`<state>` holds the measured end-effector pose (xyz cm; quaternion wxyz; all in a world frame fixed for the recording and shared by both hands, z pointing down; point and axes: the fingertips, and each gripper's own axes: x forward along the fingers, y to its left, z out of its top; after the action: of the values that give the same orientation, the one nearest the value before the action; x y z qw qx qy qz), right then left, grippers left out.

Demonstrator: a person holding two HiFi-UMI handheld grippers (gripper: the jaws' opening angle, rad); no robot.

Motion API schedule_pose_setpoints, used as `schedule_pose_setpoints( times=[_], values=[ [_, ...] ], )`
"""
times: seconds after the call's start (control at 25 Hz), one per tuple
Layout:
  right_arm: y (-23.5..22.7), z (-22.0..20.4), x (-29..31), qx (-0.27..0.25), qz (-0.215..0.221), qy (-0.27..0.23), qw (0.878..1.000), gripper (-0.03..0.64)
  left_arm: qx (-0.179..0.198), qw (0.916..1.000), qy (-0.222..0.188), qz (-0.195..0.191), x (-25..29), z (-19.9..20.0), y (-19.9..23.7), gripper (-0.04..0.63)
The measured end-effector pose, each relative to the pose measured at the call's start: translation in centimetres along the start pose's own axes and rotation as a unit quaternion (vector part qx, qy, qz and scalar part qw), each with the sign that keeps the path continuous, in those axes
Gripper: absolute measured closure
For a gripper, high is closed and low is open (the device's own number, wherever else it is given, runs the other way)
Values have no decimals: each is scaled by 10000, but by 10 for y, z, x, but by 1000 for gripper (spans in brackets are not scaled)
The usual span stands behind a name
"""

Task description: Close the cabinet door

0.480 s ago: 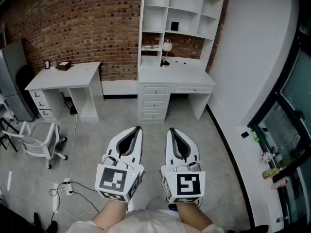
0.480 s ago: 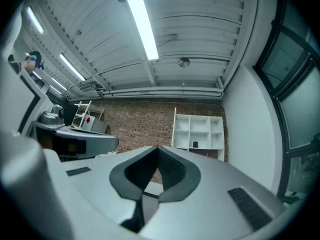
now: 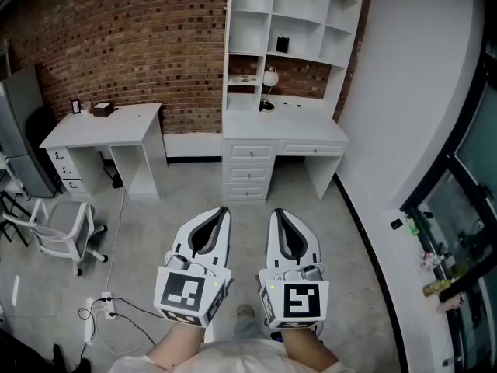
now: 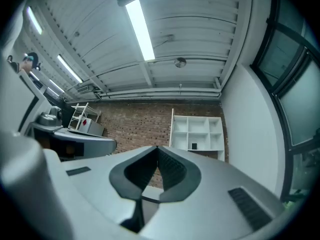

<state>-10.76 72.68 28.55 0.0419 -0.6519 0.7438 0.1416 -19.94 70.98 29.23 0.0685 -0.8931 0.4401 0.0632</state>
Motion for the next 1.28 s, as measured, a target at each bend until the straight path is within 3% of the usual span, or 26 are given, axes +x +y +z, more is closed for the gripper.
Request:
schedule_pose_setpoints(
  times=[0.56, 0.92, 1.28],
  values=[
    [-62, -41, 175, 84, 610, -133, 9980, 598, 35, 9992, -62, 395, 174, -20, 68, 589],
    [-87, -69, 244, 139, 858, -61, 9962, 598, -4, 9966, 54, 818, 226, -43, 110, 588],
    [-81, -97, 328, -11, 871, 40, 9962, 598, -112, 9978, 27, 647, 288, -59, 164, 588]
  ],
)
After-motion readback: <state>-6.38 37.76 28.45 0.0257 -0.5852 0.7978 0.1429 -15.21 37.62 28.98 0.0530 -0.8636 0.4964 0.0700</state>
